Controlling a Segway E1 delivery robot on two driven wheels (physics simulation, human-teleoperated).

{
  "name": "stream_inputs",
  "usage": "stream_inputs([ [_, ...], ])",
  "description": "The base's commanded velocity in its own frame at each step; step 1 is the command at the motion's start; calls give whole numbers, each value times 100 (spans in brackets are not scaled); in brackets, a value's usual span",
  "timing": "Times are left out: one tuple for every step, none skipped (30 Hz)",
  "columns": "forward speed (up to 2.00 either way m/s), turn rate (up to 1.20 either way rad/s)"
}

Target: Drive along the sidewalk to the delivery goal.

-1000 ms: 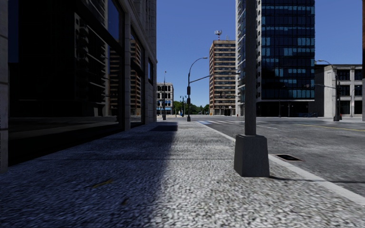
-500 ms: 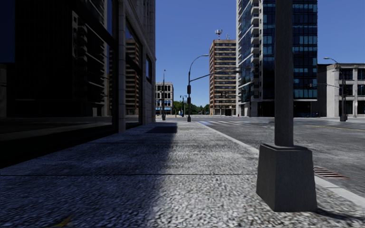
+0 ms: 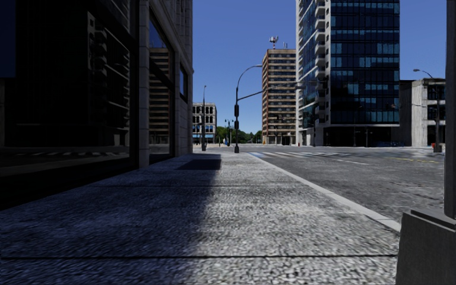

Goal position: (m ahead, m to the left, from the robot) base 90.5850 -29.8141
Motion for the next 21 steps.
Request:
stream_inputs([
  [161,0],
  [161,0],
  [161,0],
  [161,0],
  [161,0],
  [161,0],
  [161,0],
  [161,0],
  [161,0],
  [161,0],
  [161,0],
  [161,0],
  [161,0],
  [160,0],
  [159,0],
  [159,0],
  [159,0],
  [159,0],
  [159,0],
  [180,0],
  [190,0],
])
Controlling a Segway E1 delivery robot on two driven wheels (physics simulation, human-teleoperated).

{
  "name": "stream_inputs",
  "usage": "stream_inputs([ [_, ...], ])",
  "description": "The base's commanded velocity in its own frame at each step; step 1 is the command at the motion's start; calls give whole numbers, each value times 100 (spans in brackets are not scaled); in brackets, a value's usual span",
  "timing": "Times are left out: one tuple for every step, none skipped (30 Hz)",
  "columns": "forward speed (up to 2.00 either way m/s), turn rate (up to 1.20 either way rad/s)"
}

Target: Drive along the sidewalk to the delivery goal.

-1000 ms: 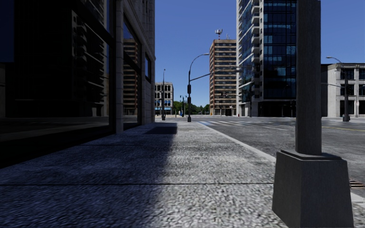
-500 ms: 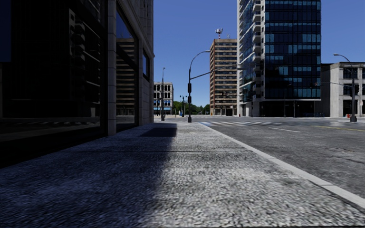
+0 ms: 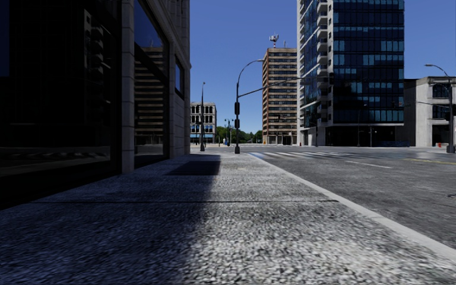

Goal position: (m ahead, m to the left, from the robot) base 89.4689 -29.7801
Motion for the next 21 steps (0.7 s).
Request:
stream_inputs([
  [190,0],
  [200,0],
  [200,0],
  [200,0],
  [200,0],
  [200,0],
  [200,0],
  [200,0],
  [200,0],
  [200,0],
  [200,0],
  [200,0],
  [200,0],
  [200,0],
  [200,0],
  [200,0],
  [200,0],
  [200,0],
  [200,0],
  [200,0],
  [200,0],
])
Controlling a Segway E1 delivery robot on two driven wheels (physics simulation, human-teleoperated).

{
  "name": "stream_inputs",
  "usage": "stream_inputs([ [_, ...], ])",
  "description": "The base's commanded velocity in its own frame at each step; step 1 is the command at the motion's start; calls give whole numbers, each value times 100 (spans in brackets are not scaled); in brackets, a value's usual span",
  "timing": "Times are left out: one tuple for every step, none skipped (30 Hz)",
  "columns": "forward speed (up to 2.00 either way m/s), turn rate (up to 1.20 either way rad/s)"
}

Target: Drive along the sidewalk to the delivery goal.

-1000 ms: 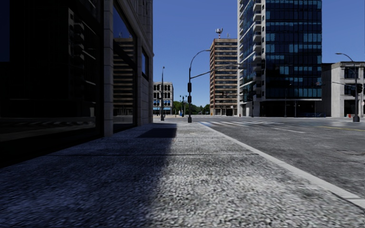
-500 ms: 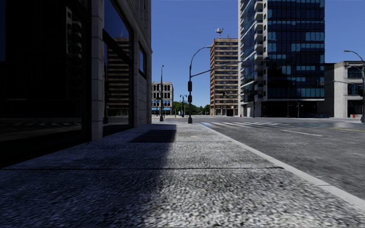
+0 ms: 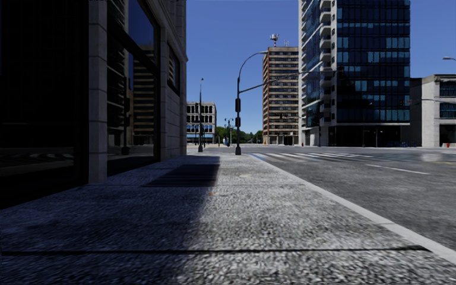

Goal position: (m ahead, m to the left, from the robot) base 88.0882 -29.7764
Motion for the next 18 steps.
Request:
stream_inputs([
  [200,0],
  [200,0],
  [200,0],
  [200,0],
  [200,0],
  [200,0],
  [200,0],
  [200,0],
  [200,0],
  [200,0],
  [200,0],
  [200,0],
  [200,0],
  [200,0],
  [200,0],
  [200,0],
  [200,0],
  [200,0],
])
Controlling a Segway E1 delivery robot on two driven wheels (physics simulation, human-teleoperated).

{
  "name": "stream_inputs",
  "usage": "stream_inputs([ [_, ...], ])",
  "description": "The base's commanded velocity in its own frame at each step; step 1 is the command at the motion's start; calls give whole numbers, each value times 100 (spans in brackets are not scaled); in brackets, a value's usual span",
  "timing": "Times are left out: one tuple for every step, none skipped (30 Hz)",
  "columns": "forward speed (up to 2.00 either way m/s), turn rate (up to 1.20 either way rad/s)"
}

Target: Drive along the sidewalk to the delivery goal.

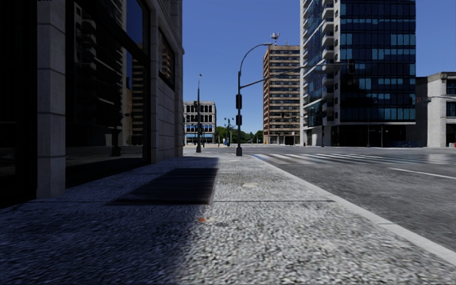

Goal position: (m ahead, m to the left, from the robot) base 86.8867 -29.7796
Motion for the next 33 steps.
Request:
stream_inputs([
  [200,0],
  [200,0],
  [200,0],
  [200,0],
  [200,0],
  [200,0],
  [200,0],
  [200,0],
  [200,0],
  [200,0],
  [200,0],
  [200,0],
  [200,0],
  [200,0],
  [200,0],
  [200,0],
  [200,0],
  [200,0],
  [200,0],
  [200,0],
  [200,0],
  [200,0],
  [200,0],
  [200,0],
  [200,0],
  [200,0],
  [200,0],
  [200,0],
  [200,0],
  [200,0],
  [200,0],
  [200,0],
  [200,0],
])
